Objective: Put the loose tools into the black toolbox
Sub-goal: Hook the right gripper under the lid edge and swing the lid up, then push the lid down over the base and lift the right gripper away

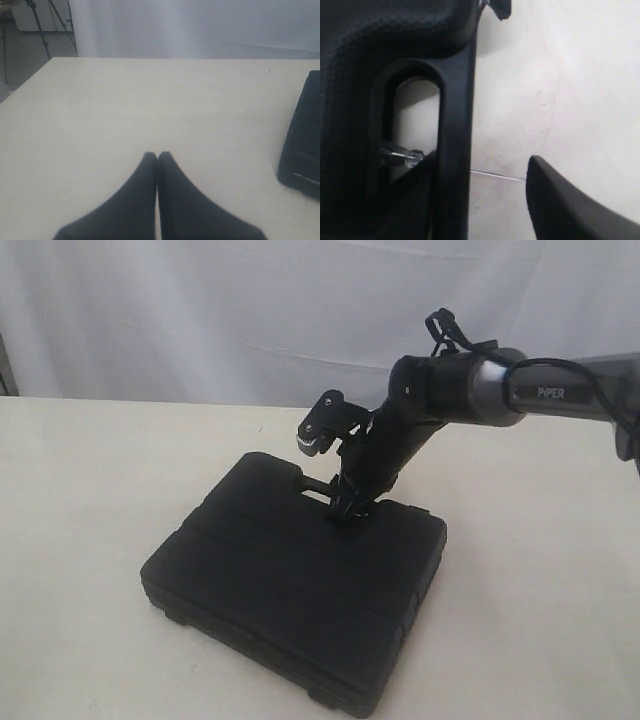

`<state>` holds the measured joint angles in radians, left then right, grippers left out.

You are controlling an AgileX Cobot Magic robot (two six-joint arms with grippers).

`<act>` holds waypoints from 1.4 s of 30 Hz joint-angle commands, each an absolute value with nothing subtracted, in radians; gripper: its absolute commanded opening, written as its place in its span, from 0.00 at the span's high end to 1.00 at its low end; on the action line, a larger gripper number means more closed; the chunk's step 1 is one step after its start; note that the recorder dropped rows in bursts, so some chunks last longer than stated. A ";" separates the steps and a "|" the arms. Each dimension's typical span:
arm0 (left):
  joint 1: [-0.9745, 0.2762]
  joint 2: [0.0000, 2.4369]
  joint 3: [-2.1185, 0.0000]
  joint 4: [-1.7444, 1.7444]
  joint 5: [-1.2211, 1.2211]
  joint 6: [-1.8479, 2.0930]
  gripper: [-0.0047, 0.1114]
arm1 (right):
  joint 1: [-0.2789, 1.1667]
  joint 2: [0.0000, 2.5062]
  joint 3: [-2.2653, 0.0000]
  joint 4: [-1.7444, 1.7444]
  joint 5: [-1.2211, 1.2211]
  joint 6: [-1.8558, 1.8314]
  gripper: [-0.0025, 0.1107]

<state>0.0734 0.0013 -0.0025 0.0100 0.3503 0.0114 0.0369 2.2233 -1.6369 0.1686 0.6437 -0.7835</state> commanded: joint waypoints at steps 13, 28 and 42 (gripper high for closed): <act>0.069 0.000 0.000 0.000 0.342 0.007 0.96 | 0.029 2.200 -1.762 0.151 0.723 -0.648 0.30; 0.069 0.000 0.000 0.000 0.342 0.007 0.96 | 0.099 2.028 -1.849 0.150 1.080 -0.564 0.74; 0.069 0.000 0.000 0.000 0.342 0.007 0.96 | 0.180 1.807 -1.754 0.104 1.221 -0.468 0.98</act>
<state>0.0734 0.0013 -0.0025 0.0100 0.3503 0.0114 0.1602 1.8928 -1.7955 0.1393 1.2087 -0.4933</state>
